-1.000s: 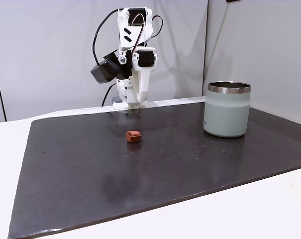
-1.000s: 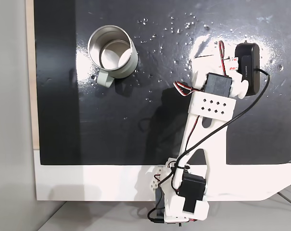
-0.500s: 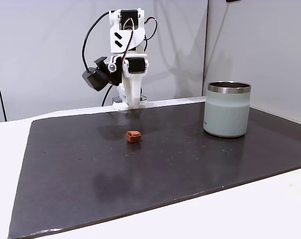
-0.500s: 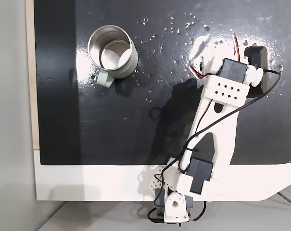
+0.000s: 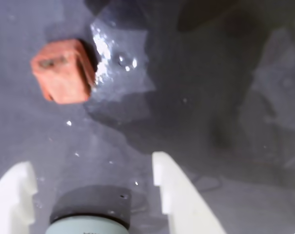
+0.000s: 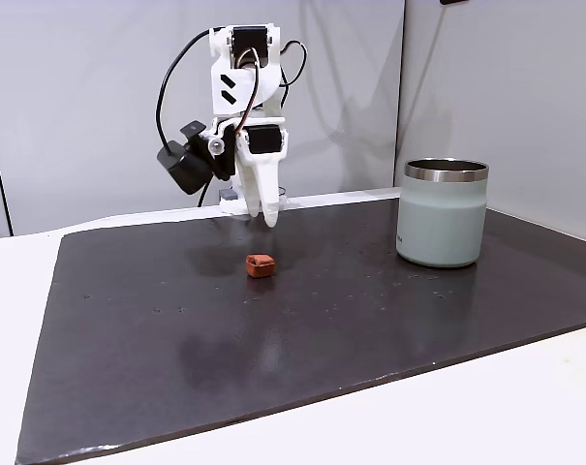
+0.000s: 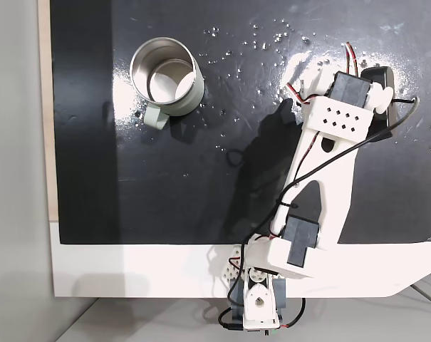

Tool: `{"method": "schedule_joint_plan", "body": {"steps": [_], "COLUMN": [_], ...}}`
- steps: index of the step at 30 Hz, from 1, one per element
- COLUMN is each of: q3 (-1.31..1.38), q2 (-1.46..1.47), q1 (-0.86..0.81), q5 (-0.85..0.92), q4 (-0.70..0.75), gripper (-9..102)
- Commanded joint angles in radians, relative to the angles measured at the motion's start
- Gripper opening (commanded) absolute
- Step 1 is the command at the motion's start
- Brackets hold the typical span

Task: Grasp a cube and put it in the cup.

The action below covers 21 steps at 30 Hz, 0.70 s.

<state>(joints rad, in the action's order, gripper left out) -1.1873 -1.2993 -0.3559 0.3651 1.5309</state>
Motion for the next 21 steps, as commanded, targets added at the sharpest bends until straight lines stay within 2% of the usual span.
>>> {"method": "schedule_joint_plan", "body": {"steps": [1, 10, 21], "q3": [0.12, 0.336, 0.364], "q2": [0.029, 0.204, 0.305], "q1": [-0.021, -0.04, -0.018], "q5": [0.012, 0.026, 0.028], "q4": [0.025, 0.092, 0.094], "gripper": [27, 27, 26]}}
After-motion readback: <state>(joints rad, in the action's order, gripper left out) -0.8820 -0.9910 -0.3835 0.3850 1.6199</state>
